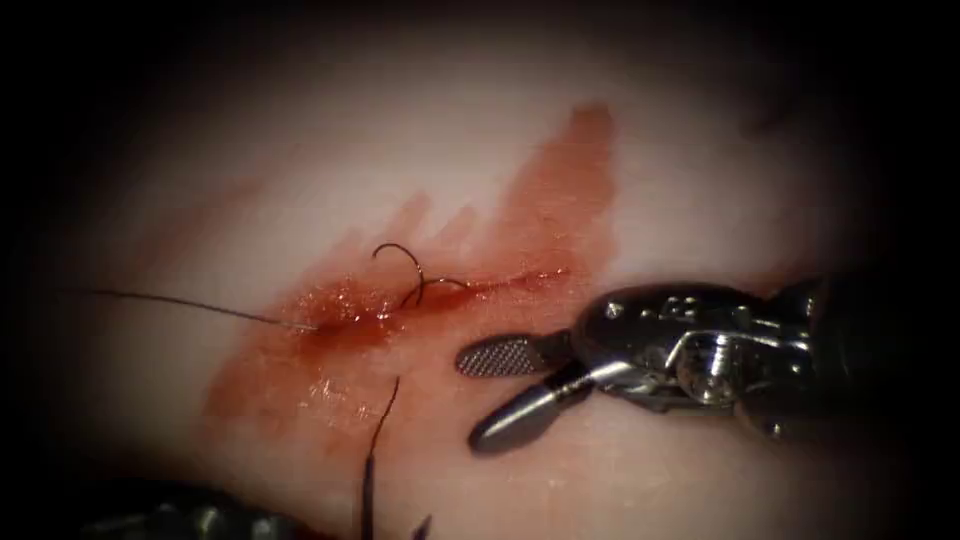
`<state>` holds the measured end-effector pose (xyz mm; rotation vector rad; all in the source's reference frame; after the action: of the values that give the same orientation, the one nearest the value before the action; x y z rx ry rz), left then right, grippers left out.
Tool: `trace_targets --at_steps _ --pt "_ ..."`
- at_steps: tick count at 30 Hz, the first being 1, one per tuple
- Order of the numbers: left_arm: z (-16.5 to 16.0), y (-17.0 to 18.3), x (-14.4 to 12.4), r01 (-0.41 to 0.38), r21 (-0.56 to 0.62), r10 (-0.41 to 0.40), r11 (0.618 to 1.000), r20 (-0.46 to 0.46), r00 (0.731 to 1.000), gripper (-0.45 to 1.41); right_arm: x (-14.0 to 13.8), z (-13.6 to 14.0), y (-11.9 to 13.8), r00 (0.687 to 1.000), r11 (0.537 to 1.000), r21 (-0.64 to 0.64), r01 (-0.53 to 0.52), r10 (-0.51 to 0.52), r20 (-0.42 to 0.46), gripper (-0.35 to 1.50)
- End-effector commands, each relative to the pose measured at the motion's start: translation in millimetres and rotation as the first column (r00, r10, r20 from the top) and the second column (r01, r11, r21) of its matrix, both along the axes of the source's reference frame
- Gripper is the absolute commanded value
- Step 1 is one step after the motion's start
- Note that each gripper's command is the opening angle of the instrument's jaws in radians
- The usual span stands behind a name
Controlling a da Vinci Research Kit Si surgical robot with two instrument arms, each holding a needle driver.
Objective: Wound Closure
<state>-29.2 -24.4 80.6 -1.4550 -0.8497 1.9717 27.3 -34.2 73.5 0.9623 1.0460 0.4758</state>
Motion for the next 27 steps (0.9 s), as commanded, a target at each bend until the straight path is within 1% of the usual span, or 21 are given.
trace_targets --at_steps 1,3,5,6,8,9,11,14,18,20,21,22,24,27 --pt "-0.4 0.4 -0.4 -0.009 -0.124 0.007 0.992 -0.020 1.000 -0.45 0.6 0.6 -0.7 1.000 1.000 0.001 0.002 -0.002 -0.001 1.11" --pt "-1.0 1.1 -0.3 -0.006 -0.229 0.000 0.973 -0.026 1.000 -0.45 0.7 0.7 -0.8 1.000 1.000 0.000 0.002 -0.002 -0.001 1.11" --pt "-1.2 1.7 -0.2 -0.004 -0.324 -0.010 0.946 -0.042 0.999 -0.45 0.7 0.8 -0.9 1.000 1.000 -0.001 0.003 -0.003 -0.001 1.11" --pt "-1.2 2.1 -0.1 -0.009 -0.388 -0.013 0.922 -0.055 0.998 -0.45 0.8 0.8 -0.9 1.000 1.000 -0.001 0.003 -0.003 -0.001 1.11" --pt "-1.2 2.5 0.1 -0.014 -0.457 -0.020 0.889 -0.070 0.997 -0.45 0.9 0.8 -0.9 1.000 1.000 0.000 0.004 -0.004 -0.001 1.11" --pt "-1.1 2.8 0.4 -0.021 -0.500 -0.021 0.866 -0.078 0.997 -0.45 1.1 0.8 -0.8 1.000 1.000 0.003 -0.004 0.004 0.004 1.09" --pt "-1.2 3.3 0.8 -0.030 -0.552 -0.026 0.833 -0.093 0.995 -0.45 1.2 0.8 -0.7 1.000 1.000 0.003 -0.008 0.008 0.005 1.09" --pt "-1.9 4.3 1.4 -0.037 -0.596 -0.038 0.802 -0.113 0.993 -0.45 1.4 0.7 -0.3 1.000 0.999 -0.035 -0.026 0.026 0.000 1.09" --pt "-3.8 5.9 2.3 -0.059 -0.654 -0.047 0.754 -0.143 0.989 -0.45 2.0 0.5 0.3 0.999 0.995 -0.098 -0.032 0.031 -0.009 1.08" --pt "-4.7 6.4 2.7 -0.062 -0.676 -0.054 0.735 -0.150 0.987 -0.45 2.3 0.2 0.5 0.999 0.992 -0.119 -0.037 0.036 -0.014 1.03" --pt "-5.2 6.7 2.9 -0.060 -0.684 -0.060 0.727 -0.151 0.987 -0.45 2.4 0.0 0.5 0.999 0.991 -0.129 -0.038 0.036 -0.018 0.98" --pt "-5.8 7.0 3.2 -0.055 -0.697 -0.070 0.715 -0.150 0.986 -0.45 2.5 -0.2 0.5 0.999 0.990 -0.139 -0.039 0.036 -0.022 0.86" --pt "-6.7 7.5 3.8 -0.048 -0.711 -0.083 0.702 -0.148 0.985 -0.45 2.7 -0.5 0.6 0.999 0.988 -0.153 -0.035 0.032 -0.025 0.74" --pt "-7.7 8.0 4.4 -0.041 -0.728 -0.099 0.684 -0.148 0.984 -0.45 3.1 -0.6 0.8 0.999 0.980 -0.198 -0.028 0.023 -0.029 0.69"
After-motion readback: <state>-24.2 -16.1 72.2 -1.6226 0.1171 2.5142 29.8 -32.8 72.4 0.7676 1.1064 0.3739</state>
